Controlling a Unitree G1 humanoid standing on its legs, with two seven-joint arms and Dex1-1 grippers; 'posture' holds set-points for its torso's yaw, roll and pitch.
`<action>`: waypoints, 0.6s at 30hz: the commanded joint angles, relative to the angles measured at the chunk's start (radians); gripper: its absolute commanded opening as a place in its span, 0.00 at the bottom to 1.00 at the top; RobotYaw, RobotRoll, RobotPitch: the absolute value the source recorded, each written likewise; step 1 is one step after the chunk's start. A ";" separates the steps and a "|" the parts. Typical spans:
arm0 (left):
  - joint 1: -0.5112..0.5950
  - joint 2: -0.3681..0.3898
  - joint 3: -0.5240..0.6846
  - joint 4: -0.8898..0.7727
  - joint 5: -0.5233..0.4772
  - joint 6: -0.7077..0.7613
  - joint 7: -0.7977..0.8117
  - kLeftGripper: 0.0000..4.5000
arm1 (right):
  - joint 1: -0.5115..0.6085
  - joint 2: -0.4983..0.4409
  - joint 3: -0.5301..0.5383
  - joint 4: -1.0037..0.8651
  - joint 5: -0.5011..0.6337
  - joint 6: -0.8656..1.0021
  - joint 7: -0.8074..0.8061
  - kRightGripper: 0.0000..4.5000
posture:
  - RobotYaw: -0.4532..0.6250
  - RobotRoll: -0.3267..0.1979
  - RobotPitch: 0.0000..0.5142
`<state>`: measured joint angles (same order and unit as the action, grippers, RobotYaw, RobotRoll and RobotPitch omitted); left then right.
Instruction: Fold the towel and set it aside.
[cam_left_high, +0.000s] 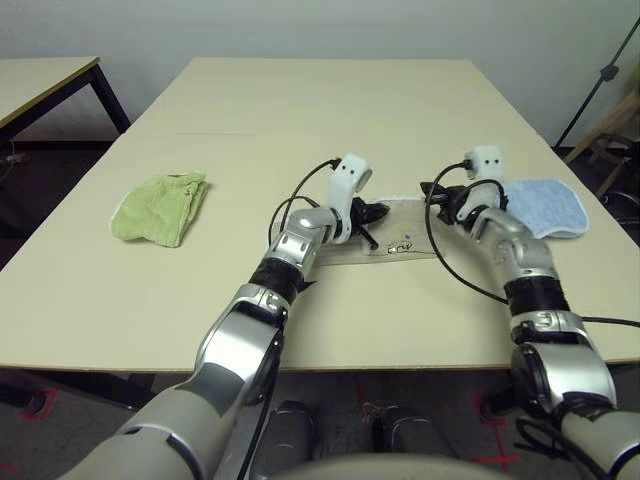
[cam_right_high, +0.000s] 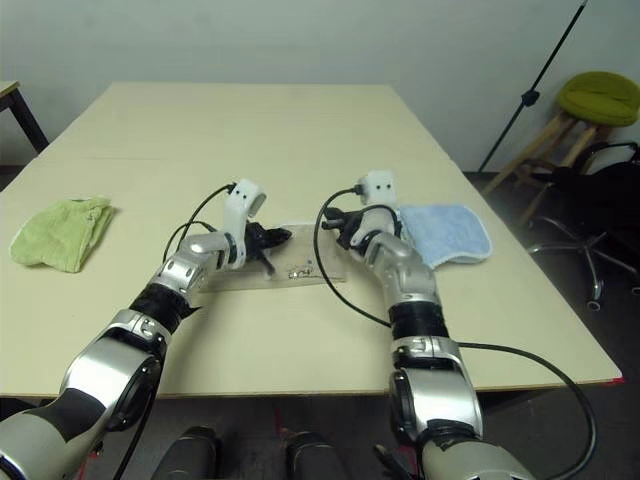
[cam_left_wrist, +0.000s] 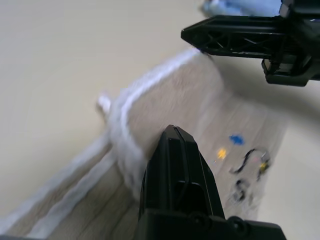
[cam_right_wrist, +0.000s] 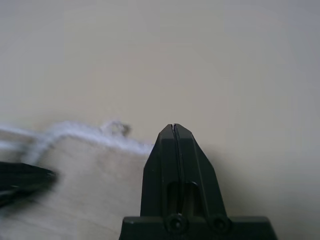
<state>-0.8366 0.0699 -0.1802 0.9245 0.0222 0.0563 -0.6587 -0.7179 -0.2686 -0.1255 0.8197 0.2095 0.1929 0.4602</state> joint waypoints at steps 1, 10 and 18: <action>0.046 0.004 -0.017 0.027 0.025 -0.008 -0.011 0.00 | -0.005 0.002 0.019 0.138 -0.048 -0.035 -0.012 0.00 | 0.43 0.62 0.08; 0.110 0.013 0.067 -0.180 -0.068 0.125 -0.012 0.00 | -0.020 0.012 0.038 0.132 -0.055 -0.055 0.083 0.00 | 0.48 0.62 0.09; 0.278 0.069 0.336 -0.853 -0.378 0.736 0.144 0.33 | -0.003 -0.037 0.055 -0.135 -0.051 -0.075 0.171 0.35 | 0.50 0.62 0.10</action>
<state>-0.5928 0.1260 0.1097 0.1650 -0.2965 0.6689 -0.5478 -0.7365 -0.2902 -0.0878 0.7370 0.1644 0.1264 0.6087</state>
